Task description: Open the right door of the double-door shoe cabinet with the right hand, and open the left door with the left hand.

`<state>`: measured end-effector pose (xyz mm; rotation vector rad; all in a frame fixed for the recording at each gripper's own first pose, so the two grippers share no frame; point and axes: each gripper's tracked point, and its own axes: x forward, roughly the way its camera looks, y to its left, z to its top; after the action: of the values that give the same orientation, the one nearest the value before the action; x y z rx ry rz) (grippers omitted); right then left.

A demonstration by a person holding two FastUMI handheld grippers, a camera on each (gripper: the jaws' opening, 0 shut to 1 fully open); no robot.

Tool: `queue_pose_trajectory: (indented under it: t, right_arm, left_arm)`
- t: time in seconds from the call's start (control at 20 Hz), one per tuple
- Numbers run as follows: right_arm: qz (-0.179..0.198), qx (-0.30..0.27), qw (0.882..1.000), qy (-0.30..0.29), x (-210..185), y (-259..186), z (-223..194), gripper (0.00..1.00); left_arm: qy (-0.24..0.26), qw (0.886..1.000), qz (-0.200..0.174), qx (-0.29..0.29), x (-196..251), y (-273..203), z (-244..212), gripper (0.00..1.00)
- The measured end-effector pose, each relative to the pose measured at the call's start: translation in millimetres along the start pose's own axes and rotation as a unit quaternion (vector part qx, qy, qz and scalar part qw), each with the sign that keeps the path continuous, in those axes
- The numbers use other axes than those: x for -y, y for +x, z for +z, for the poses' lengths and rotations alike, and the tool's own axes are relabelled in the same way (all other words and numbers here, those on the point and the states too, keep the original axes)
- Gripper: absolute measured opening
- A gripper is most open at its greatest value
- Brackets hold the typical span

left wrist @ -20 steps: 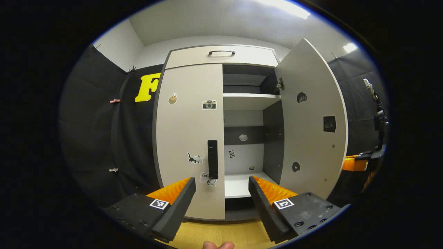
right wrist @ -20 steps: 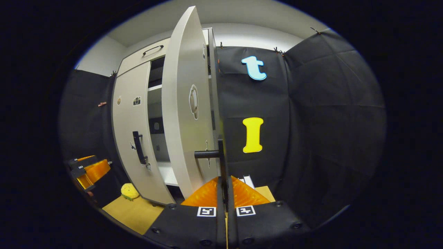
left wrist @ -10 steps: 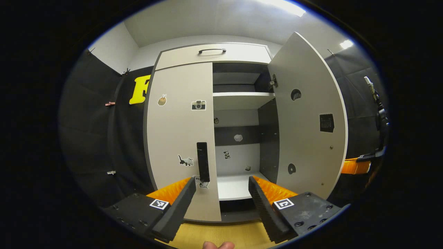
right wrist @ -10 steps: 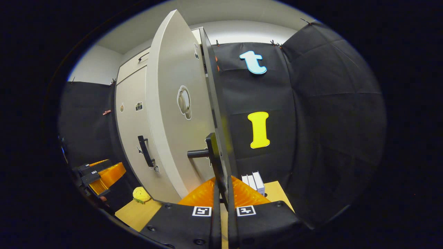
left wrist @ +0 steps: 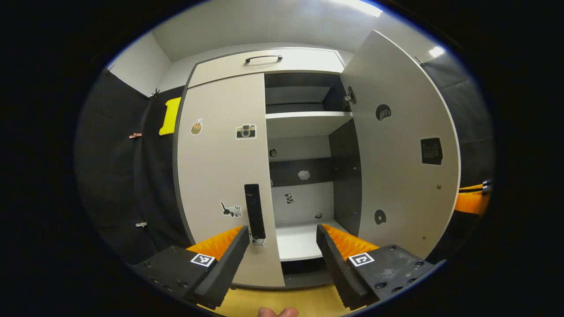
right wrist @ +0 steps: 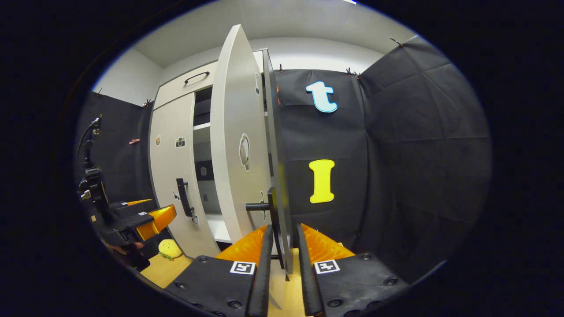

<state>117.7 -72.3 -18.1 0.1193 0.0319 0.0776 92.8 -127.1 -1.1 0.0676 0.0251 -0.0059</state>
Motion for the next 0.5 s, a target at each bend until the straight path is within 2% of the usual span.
queue_pose_trajectory:
  t: [0.05, 0.1, 0.25, 0.3, 0.35, 0.4, 0.5]
  right_arm:
    - [0.002, -0.002, 1.000, -0.006, 0.3, -1.9, -1.5, 0.38]
    - [0.003, -0.006, 1.000, -0.009, 0.7, -3.6, -3.9, 0.51]
    - [-0.023, -0.013, 1.000, -0.004, 10.9, -12.8, -6.7, 0.89]
    - [-0.029, -0.012, 1.000, 0.003, 11.5, -15.4, -7.3, 0.85]
    - [-0.038, -0.011, 0.999, 0.007, 14.2, -14.7, -7.1, 0.94]
    - [-0.044, -0.009, 0.999, 0.010, 16.8, -16.4, -5.4, 0.94]
    - [-0.049, -0.005, 0.999, 0.014, 18.9, -18.4, -1.6, 0.97]
  left_arm:
    - [-0.002, 1.000, -0.001, -0.001, -1.6, 5.7, -1.1, 0.94]
    - [-0.002, 1.000, 0.000, -0.001, -4.2, 12.2, -1.4, 0.94]
    - [0.007, 1.000, 0.008, 0.006, -14.5, 32.1, -0.1, 0.93]
    - [0.009, 1.000, 0.013, 0.011, -19.9, 39.4, 1.1, 0.93]
    - [0.008, 1.000, 0.017, 0.014, -24.7, 47.3, 2.1, 0.93]
    - [0.007, 1.000, 0.023, 0.016, -29.4, 54.6, 1.2, 0.98]
    - [0.013, 0.999, 0.035, 0.013, -42.2, 72.9, -3.4, 0.95]
